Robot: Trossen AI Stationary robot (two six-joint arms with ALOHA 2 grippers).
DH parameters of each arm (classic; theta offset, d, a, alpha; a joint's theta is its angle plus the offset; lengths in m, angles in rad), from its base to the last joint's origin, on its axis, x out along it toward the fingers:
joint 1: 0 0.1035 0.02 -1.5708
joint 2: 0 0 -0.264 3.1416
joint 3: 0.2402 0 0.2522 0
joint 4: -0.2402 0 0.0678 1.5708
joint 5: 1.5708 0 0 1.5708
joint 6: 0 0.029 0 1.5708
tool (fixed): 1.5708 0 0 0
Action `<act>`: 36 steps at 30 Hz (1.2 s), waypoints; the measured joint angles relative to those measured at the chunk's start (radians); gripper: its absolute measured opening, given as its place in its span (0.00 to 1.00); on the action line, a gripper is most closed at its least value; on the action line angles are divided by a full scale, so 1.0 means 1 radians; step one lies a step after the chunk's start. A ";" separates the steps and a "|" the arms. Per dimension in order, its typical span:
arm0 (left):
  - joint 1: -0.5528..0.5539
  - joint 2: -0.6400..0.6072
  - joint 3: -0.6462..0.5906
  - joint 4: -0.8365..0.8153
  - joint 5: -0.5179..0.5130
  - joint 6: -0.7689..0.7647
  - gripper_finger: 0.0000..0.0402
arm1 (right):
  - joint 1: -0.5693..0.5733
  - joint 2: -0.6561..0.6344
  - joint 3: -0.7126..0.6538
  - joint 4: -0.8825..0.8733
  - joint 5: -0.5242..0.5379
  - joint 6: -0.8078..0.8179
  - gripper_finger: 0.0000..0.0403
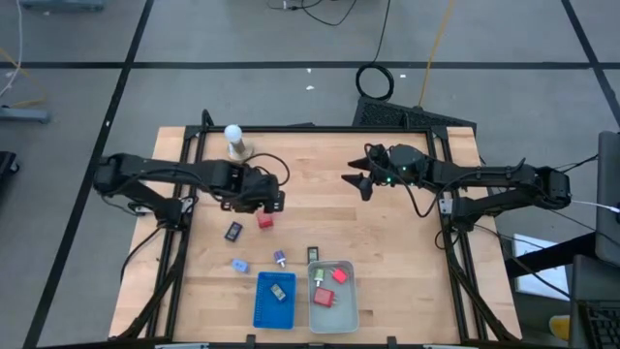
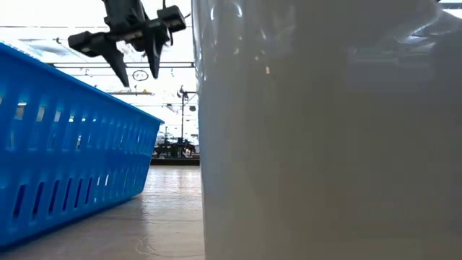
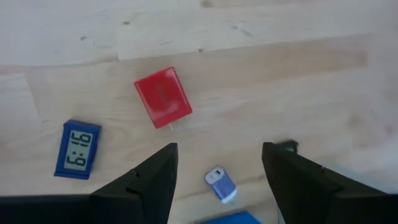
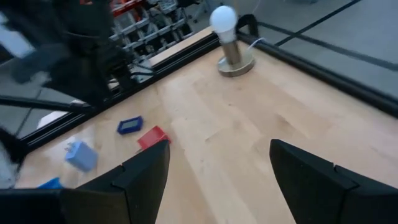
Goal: Pick & Place Office items
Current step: Put the red charger adapter into the gray bin
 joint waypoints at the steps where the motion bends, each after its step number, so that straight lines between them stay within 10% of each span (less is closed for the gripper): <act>1: 0.005 0.013 0.000 0.000 0.000 -0.009 0.61 | 0.000 0.000 0.000 0.000 -0.014 0.000 0.66; 16: 0.092 0.142 0.000 -0.113 0.082 -0.085 0.98 | 0.000 0.000 0.000 -0.001 -0.192 -0.026 0.66; 36: 0.094 0.144 -0.223 0.177 0.097 -0.163 0.97 | 0.000 -0.012 0.000 -0.003 -0.206 -0.026 0.66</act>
